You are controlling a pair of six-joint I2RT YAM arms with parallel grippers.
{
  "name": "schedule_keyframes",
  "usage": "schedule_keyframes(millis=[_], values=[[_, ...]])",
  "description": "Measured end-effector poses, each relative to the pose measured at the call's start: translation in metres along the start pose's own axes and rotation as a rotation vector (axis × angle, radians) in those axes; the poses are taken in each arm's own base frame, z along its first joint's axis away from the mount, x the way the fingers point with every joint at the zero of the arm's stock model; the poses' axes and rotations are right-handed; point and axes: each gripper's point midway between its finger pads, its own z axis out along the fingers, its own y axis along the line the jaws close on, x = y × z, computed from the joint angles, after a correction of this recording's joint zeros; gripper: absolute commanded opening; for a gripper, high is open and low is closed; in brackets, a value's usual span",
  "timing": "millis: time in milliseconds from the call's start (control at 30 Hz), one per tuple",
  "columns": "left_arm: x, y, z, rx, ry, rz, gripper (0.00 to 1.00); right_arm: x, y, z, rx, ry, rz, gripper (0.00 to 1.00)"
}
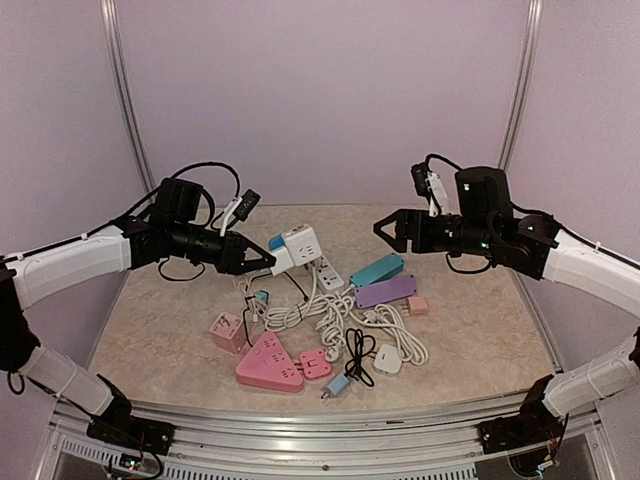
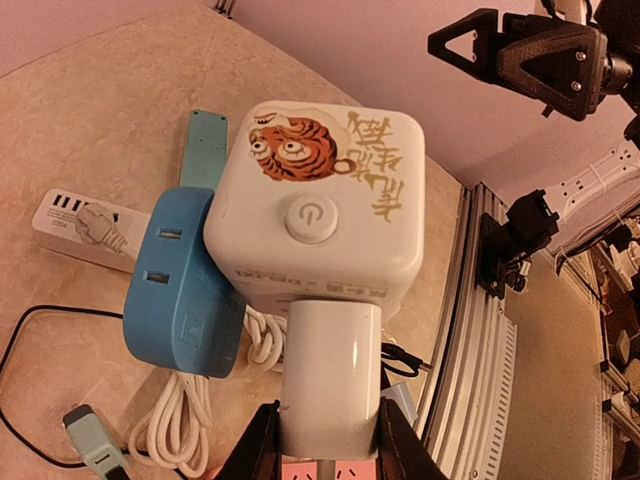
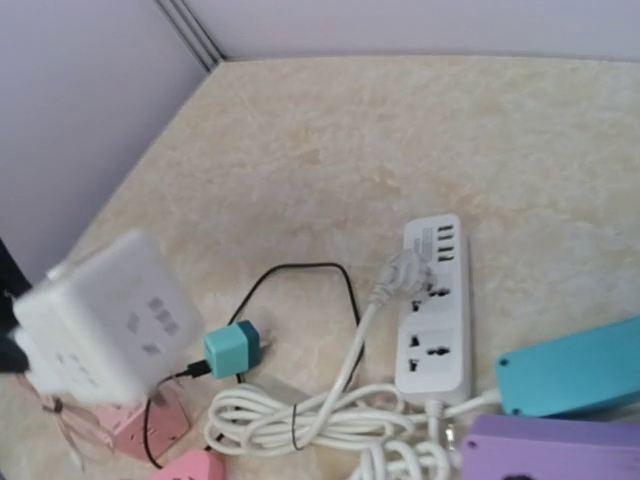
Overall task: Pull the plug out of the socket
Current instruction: Remove the plug from the socket.
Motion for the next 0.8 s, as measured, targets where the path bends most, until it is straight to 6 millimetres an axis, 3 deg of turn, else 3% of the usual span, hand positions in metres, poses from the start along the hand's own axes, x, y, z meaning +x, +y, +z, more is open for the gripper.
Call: schedule_keyframes(millis=[300, 400, 800], values=[[0.015, 0.013, 0.013, -0.040, 0.029, -0.073, 0.00, 0.029, 0.043, 0.066, 0.078, 0.070, -0.067, 0.79], [0.017, 0.012, 0.017, -0.035, 0.035, -0.084, 0.00, 0.034, 0.056, 0.084, 0.084, 0.081, -0.088, 0.87], [0.023, 0.013, 0.024, -0.027, 0.053, -0.111, 0.00, 0.047, 0.082, 0.120, 0.093, 0.095, -0.136, 0.91]])
